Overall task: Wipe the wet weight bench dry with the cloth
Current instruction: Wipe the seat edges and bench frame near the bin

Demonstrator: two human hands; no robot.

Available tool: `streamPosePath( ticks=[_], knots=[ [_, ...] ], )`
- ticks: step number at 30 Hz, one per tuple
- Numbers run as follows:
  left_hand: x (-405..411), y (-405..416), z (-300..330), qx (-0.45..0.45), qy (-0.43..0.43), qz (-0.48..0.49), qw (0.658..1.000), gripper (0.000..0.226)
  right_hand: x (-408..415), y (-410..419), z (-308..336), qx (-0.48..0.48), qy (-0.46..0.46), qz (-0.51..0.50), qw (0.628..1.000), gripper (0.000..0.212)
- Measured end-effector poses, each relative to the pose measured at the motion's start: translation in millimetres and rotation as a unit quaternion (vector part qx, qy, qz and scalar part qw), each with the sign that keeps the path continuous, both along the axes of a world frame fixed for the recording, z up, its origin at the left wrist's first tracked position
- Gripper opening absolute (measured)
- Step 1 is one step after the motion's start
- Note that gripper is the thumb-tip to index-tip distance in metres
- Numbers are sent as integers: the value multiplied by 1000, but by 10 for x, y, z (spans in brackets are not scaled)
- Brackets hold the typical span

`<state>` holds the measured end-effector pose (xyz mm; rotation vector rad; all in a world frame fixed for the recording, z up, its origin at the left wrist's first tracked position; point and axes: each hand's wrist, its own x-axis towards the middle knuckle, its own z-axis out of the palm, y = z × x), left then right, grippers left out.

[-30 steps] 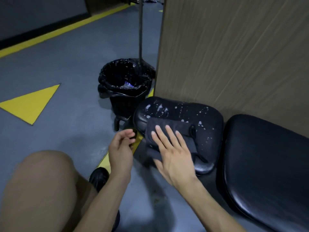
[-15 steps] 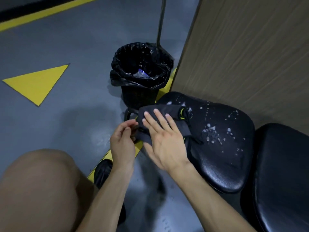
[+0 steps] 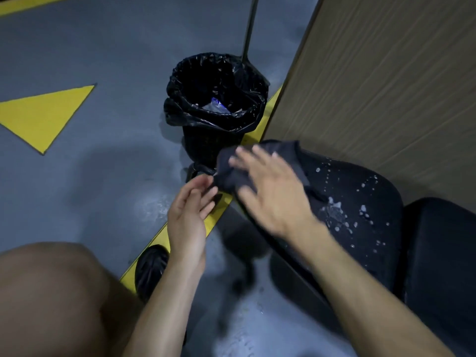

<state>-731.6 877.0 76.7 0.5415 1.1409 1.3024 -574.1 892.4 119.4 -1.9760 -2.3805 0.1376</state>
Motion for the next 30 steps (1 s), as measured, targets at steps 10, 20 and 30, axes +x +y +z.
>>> streamPosePath(
  ticks=[10,20,30],
  knots=[
    [163,212,-54,-4,19,25,999,27,140,-389,60,-45,33,165,985,66],
    [500,313,39,-6,46,75,996,29,648,1127,301,-193,142,-161,957,41],
    [300,63,24,4,43,87,995,32,174,287,128,-47,146,85,984,50]
  ],
)
